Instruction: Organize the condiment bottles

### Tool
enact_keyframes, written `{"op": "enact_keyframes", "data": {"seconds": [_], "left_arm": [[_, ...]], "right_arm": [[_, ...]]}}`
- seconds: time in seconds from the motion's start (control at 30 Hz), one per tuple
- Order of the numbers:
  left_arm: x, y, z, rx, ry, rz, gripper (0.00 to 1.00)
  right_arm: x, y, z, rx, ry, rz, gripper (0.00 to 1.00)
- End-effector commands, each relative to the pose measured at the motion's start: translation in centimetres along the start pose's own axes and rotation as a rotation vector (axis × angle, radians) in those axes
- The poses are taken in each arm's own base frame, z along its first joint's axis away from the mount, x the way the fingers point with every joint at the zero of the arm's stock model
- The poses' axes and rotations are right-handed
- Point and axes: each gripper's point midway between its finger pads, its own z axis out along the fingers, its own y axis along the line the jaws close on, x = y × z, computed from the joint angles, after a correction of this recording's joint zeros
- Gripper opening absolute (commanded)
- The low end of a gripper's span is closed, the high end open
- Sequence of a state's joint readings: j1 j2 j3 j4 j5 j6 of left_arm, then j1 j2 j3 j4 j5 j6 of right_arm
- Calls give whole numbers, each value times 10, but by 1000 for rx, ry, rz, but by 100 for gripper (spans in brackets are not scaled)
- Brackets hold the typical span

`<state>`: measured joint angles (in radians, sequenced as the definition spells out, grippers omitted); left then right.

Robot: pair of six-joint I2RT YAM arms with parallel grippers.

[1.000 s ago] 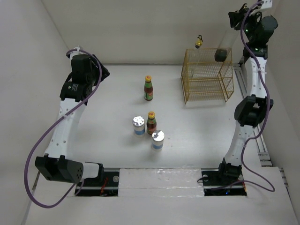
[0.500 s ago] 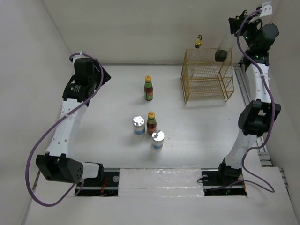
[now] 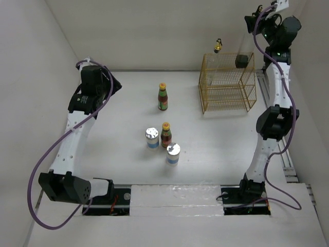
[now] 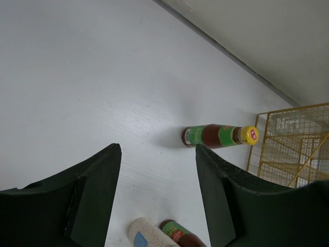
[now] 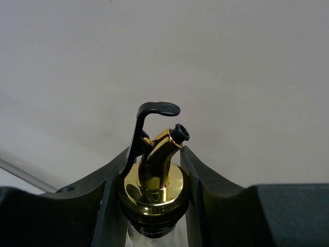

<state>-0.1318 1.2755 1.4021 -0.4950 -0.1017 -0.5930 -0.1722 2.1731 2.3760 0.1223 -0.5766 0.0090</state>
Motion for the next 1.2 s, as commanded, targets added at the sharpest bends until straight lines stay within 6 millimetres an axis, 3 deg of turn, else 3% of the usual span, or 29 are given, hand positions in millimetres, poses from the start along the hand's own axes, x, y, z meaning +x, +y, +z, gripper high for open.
{"op": "enact_keyframes", "data": {"seconds": [0.0,0.23,0.43,0.57,0.73,0.87,0.9,1.0,1.17], "left_arm": [[-8,-8,-12,46,-38,-15,55],[-10,-9,-15,51,-45,-16,55],[-8,-10,-14,53,-33,-15,55],[-8,-10,-14,53,-33,-15,55],[-12,-13,-14,58,-40,-16,55],[-14,-12,-14,51,-45,-16,55],[-14,-12,-14,51,-45,-16,55],[-10,-9,-12,45,-37,-15,55],[-7,-7,-10,39,-30,-13,55]], "right_arm": [[-6,6,8,-40,-11,-65,0],[-32,2,14,35,-81,-98,0],[-78,-2,11,73,-193,-149,0],[-70,-5,14,81,-187,-134,0],[-76,1,13,56,-204,-123,0],[-50,5,11,37,-154,-96,0],[-34,6,8,38,-115,-74,0],[-19,14,4,6,-87,-60,0],[19,17,-15,25,-6,-23,0]]}}
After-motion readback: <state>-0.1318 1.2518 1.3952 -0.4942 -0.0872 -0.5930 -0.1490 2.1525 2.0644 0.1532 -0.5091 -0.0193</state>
